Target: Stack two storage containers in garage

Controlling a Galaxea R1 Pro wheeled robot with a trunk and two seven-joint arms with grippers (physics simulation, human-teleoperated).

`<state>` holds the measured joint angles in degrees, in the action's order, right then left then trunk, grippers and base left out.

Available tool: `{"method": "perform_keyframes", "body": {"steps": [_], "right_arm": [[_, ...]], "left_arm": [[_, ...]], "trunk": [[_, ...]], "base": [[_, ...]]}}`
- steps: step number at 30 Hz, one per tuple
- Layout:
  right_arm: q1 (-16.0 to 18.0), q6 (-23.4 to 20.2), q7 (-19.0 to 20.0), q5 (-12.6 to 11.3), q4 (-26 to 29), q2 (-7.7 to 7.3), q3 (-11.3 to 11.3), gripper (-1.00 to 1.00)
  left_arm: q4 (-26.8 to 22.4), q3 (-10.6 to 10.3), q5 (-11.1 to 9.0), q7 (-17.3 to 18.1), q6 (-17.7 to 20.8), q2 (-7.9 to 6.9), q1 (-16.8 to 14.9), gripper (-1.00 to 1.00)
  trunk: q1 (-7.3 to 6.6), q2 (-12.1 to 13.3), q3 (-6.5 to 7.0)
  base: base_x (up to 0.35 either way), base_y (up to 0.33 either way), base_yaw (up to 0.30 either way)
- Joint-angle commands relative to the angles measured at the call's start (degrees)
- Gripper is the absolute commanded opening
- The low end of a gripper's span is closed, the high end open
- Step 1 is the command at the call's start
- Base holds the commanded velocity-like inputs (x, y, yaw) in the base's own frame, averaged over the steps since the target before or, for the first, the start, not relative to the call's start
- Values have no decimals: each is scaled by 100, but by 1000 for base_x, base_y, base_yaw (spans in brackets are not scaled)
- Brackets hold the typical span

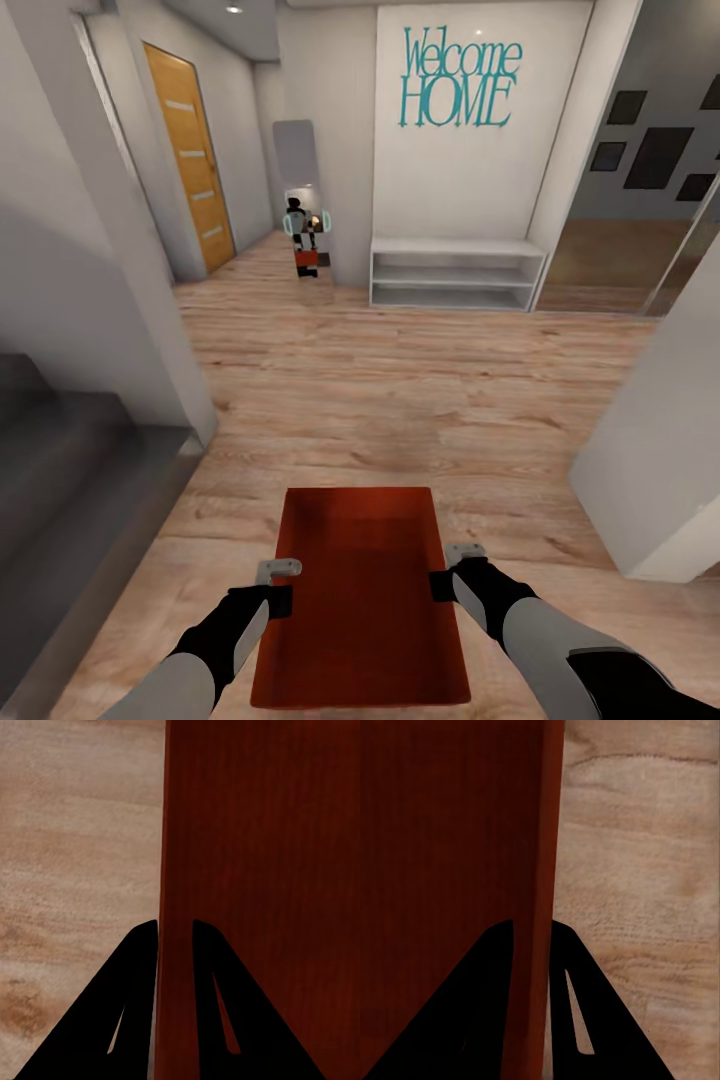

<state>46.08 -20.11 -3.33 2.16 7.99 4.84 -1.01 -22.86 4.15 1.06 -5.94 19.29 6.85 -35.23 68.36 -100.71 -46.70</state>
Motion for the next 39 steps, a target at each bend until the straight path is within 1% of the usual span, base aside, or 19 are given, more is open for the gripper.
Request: {"method": "perform_keyframes", "body": {"steps": [1, 39], "right_arm": [[7, -28, 2, -128, 27, 0, -329, -100], [7, -28, 1, -128, 27, 0, -329, -100]], "left_arm": [[10, -116, -167, 31, 93, -105, 3, -100], [10, -116, -168, 31, 93, -105, 1, -100]], "trunk": [[3, -2, -5], [3, -2, -5]], "base": [[348, 0, 0], [348, 0, 0]]}}
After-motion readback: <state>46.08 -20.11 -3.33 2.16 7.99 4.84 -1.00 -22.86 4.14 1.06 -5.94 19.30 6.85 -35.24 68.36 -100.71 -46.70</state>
